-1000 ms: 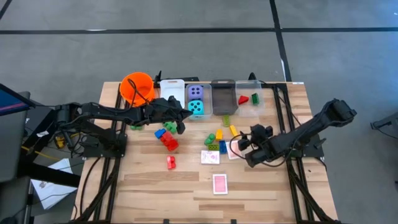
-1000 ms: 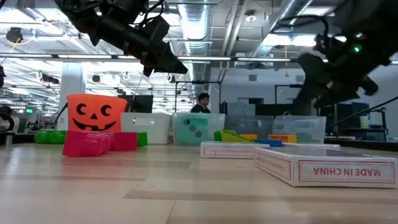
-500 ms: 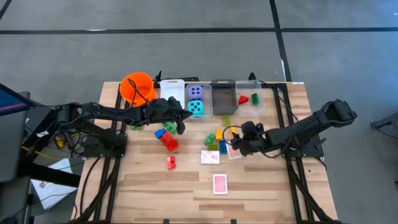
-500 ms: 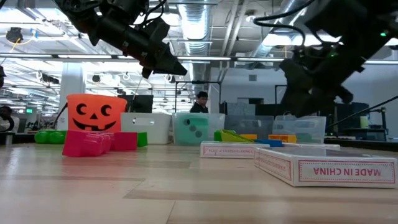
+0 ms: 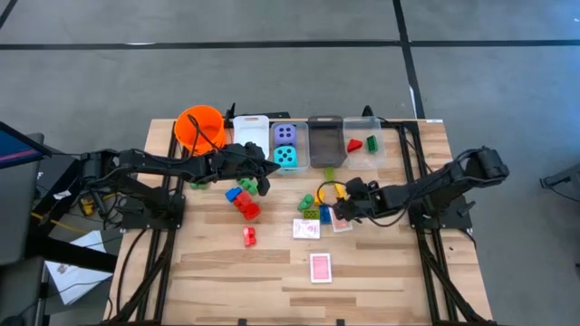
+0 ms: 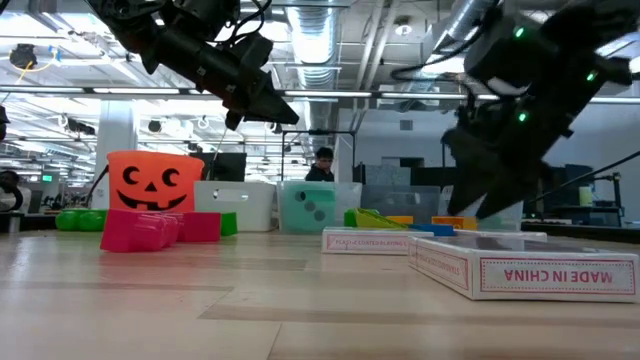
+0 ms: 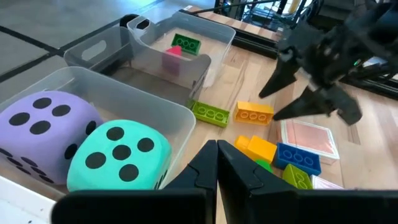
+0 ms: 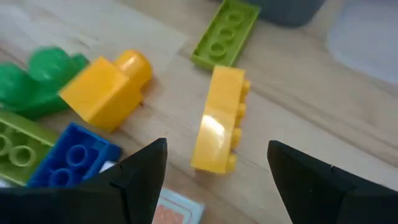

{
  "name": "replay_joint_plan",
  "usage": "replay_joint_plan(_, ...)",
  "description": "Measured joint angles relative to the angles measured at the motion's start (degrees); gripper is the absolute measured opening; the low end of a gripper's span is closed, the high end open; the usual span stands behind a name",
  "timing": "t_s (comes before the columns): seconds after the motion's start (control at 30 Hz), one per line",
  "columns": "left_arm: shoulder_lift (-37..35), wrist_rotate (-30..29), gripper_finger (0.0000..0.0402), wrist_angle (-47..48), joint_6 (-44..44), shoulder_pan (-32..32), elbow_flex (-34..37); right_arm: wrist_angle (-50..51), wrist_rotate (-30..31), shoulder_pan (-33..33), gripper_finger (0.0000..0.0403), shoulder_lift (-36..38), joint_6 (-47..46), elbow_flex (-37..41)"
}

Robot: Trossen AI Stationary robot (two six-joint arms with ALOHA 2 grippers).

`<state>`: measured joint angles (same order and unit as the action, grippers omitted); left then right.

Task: Pick & Place Toys
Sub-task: Put the small yellow game piece into the right transparent bin

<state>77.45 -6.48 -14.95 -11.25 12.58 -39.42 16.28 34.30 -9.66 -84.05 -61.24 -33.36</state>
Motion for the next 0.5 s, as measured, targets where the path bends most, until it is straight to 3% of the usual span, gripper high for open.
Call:
replay_joint_plan(0.3,0.00,0.04,0.0000,0.43,-0.20,0.00,0.00,-5.56,-3.37,4.73,0.0269,-7.00,1.91,-0.20)
replay_joint_plan(0.5,0.00,0.26,0.0000,0.45,-0.20,0.00,0.00,-5.57,-4.00,5.52,0.0208,-6.13,1.83,-0.04)
